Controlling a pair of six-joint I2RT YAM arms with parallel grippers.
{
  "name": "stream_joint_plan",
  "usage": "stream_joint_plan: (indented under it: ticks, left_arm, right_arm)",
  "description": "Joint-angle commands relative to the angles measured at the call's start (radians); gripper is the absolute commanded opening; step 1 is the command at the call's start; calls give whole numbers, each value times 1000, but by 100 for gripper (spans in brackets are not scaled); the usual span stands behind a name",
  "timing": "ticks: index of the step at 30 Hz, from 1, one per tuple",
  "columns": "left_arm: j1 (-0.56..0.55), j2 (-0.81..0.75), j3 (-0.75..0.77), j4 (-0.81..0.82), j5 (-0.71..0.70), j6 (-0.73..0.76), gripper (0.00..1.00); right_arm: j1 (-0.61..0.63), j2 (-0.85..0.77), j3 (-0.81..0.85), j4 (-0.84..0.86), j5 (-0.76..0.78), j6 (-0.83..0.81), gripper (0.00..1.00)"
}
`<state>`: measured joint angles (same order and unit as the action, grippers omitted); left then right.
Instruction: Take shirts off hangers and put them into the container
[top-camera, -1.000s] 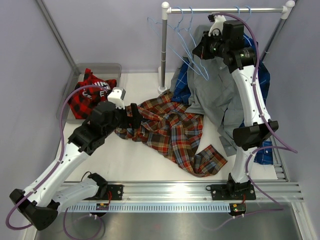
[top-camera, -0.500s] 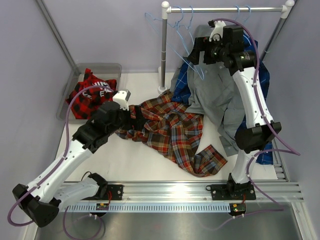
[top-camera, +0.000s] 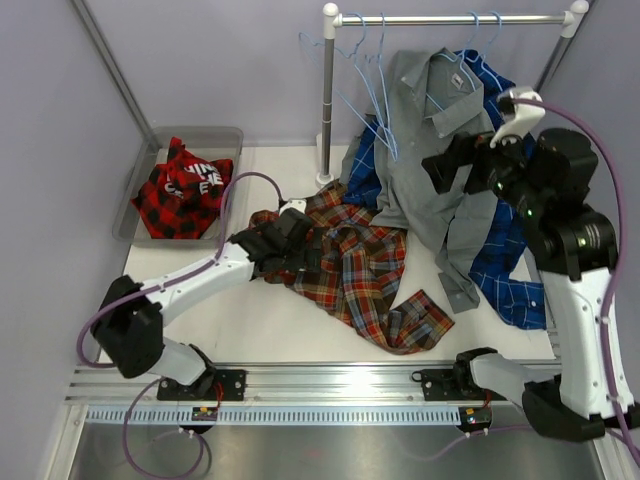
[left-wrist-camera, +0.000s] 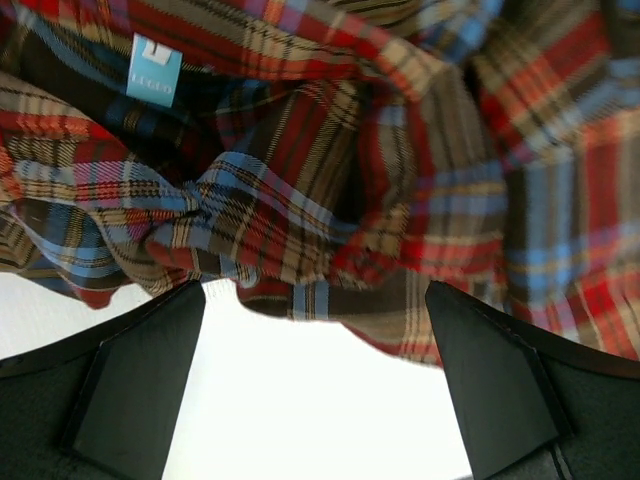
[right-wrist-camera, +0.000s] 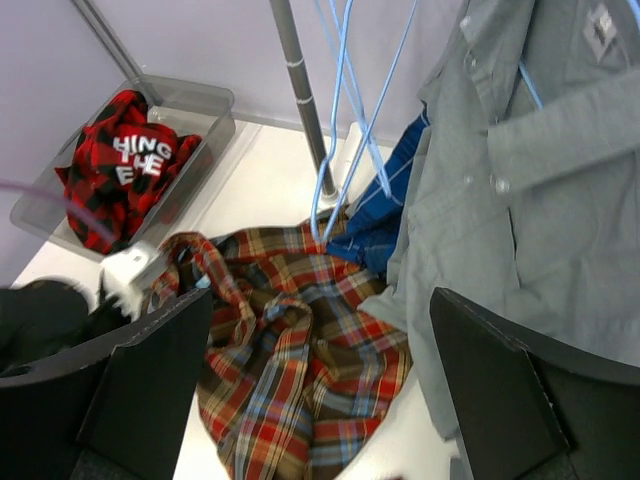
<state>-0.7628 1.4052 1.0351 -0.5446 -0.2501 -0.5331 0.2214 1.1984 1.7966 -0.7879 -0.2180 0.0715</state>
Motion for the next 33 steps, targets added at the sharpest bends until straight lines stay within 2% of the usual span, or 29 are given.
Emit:
stream_joint_plan:
  ticks: [1, 4, 10, 14, 16, 19, 20, 21, 24, 27, 30, 31, 33]
  left_arm:
    - [-12, 82, 57, 93, -104, -125, 99]
    - [-12, 179, 52, 167, -101, -133, 99]
    - [-9, 349, 83, 201, -124, -139, 99]
    - [-9, 411, 74, 230, -114, -145, 99]
    - [-9, 431, 71, 230, -94, -149, 95]
    - [-7, 463, 56, 236, -72, -156, 75]
    - [-7, 466, 48, 241, -66, -154, 48]
    - [-6, 462, 28, 248, -67, -154, 33]
    - [13, 434, -12, 261, -61, -148, 0]
    - [40, 393, -36, 258, -38, -125, 0]
    - [48, 237, -58, 224, -35, -87, 0]
    - [48, 128, -29, 200, -35, -59, 0]
    - [51, 27, 37, 97, -47, -30, 0]
  right_arm:
    - [-4, -93, -132, 29, -10, 30, 100]
    - [-4, -144, -224, -17, -56, 19, 100]
    - [-4, -239, -348, -54, -57, 19, 99]
    - [-4, -267, -399, -63, -60, 22, 99]
    - [-4, -279, -413, -62, -60, 21, 99]
    - [-4, -289, -421, -60, -49, 8, 99]
    - [-4, -289, -419, -62, -44, 4, 99]
    - [-4, -289, -419, -62, -43, -1, 100]
    - [-4, -284, -411, -63, -44, -9, 100]
    - [-4, -286, -411, -62, -52, -7, 100]
    - [-4, -290, -404, -70, -58, -7, 100]
    - [-5, -292, -399, -77, -58, -6, 99]
    - [-4, -304, -398, -83, -60, -4, 99]
